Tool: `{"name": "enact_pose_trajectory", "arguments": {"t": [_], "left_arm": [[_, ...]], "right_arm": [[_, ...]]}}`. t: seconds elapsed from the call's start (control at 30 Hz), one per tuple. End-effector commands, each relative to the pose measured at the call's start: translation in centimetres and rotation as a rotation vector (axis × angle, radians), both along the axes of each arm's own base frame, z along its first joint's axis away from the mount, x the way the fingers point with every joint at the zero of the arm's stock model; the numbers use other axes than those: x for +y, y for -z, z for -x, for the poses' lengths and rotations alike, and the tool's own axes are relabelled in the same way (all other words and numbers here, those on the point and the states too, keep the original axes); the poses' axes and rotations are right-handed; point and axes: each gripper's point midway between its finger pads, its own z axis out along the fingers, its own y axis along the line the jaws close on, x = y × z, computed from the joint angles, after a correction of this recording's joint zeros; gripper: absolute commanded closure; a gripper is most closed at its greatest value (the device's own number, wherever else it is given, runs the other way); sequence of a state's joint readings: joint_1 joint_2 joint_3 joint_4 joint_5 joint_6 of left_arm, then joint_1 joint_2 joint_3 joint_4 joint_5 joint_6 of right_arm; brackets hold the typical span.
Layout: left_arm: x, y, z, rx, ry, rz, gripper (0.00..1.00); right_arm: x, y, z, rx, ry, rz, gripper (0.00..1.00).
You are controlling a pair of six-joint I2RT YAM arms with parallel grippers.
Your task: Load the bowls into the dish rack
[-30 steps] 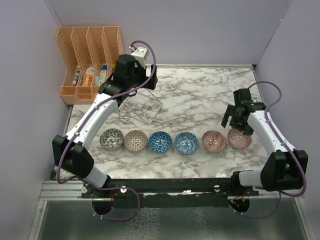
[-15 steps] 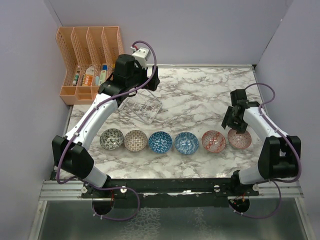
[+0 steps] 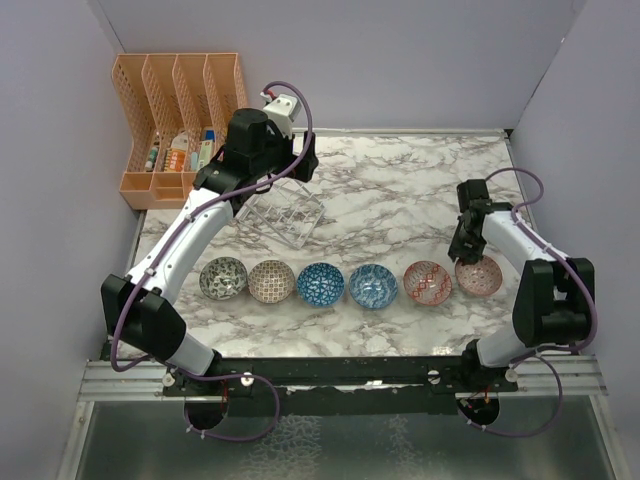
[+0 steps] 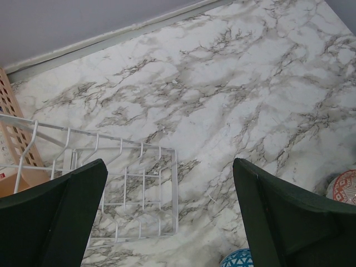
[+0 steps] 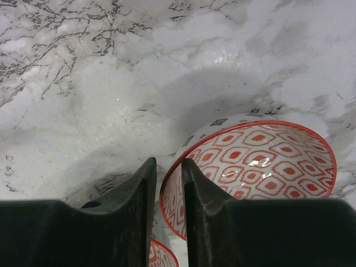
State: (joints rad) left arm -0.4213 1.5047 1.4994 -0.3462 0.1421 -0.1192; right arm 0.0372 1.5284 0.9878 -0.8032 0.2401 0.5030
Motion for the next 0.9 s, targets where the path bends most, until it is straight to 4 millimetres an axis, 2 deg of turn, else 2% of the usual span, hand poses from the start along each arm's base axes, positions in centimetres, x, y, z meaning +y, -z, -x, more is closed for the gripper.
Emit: {"name": "enact_pose_trajectory", "arguments": {"t": [0.0,0.1,0.2,0.27,0.4,0.53,0.63,0.77,0.87], "left_arm": [[0.2,-2.1,0.6,-0.053,0.003,0.011,0.01],[0.3,-2.2,0.8,-0.053,-0.002,0.013,0.01],[0.6,-2.5,0.8,-0.060,-0.013,0.014,0.01],[0.8,-2.9,0.9,-0.067,-0.020,0.014,0.01],[1.1,-4.1,0.9,-0.087,-0.040,0.026,0.01],[1.5,-5.6,0.9,-0.108,-0.074,0.056,0.01],[1.9,-6.8,0.8,-0.115,-0.117,0.088,0.01],[2.5,-7.8,1.2,-0.120,-0.156,0.123,0.01],[3.0,-8.4,1.7,-0.119,-0.190,0.158,0.01]], "right_arm": [[0.0,0.4,-0.3,-0.019,0.012,-0.012,0.79],[0.0,0.2,-0.3,-0.022,0.005,-0.010,0.97],[-0.1,-0.9,-0.8,-0.049,-0.008,-0.005,0.99],[0.2,-2.3,-1.8,-0.095,-0.029,-0.017,0.99],[1.8,-7.4,-5.3,-0.267,-0.077,-0.099,0.99],[5.2,-13.1,-9.2,-0.445,-0.147,-0.267,0.99],[8.6,-17.0,-11.3,-0.592,-0.209,-0.455,0.99],[13.1,-21.2,-12.4,-0.740,-0.271,-0.752,0.99],[15.5,-23.3,-12.2,-0.825,-0.315,-0.935,0.99]]}}
